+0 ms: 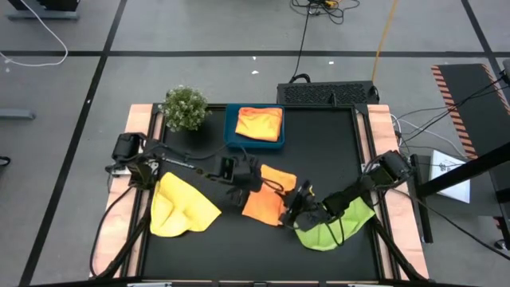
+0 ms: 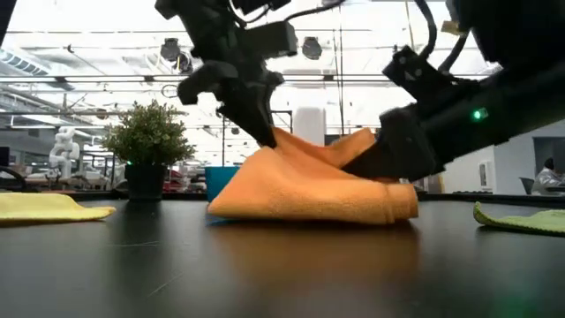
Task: Fold microfiber towels
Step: Fold the orange microfiber towel
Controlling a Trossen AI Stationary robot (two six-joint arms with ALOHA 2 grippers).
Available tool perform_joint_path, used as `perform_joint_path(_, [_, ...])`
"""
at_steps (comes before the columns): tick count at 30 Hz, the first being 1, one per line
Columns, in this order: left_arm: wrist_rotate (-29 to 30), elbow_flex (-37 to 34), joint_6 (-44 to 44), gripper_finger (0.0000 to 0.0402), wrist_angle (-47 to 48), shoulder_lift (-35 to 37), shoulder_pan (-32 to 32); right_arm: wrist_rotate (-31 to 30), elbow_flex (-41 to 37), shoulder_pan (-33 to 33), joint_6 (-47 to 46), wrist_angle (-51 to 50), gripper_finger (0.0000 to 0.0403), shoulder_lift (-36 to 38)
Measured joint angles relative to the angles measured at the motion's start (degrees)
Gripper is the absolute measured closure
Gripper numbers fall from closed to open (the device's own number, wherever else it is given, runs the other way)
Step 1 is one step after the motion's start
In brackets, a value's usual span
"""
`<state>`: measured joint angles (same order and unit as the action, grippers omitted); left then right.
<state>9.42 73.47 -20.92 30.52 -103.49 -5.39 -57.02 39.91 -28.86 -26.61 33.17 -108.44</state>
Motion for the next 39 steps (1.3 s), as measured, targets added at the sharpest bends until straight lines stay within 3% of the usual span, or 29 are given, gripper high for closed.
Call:
perform_joint_path(7, [-0.8,-0.06,2.7,0.0398,2.6,0.2,-1.08,0.19,-0.31,-2.92,9.23,10.4,0.0403,0.16])
perform_joint_path(12, [0.9,0.02,8.32,0.0399,7.31,1.39,-9.1,0.99,-0.16,-6.87,15.99,20.36,0.0403,0.23])
perform_joint_path(15, [1.7,0.09,12.07,0.0399,8.37,2.06,-15.48,4.72,0.36,-8.5,17.13,24.12,0.0403,0.22])
perform_joint_path(20, [4.57,0.24,16.2,0.0399,8.16,4.13,-25.48,10.76,7.85,-10.2,17.49,16.11,0.0403,0.18])
perform_joint_path(24, [7.9,0.24,19.52,0.04,7.94,7.51,-30.42,12.19,16.38,-11.71,19.88,5.59,0.0403,0.18])
perform_joint_path(27, [9.15,0.31,20.82,0.04,6.08,10.16,-32.96,12.02,20.18,-13.02,23.07,3.36,0.0403,0.2])
perform_joint_path(39, [10.98,0.27,19.94,0.0401,4.13,13.05,-38.02,13.05,22.29,-14.23,21.77,1.28,0.0403,0.24])
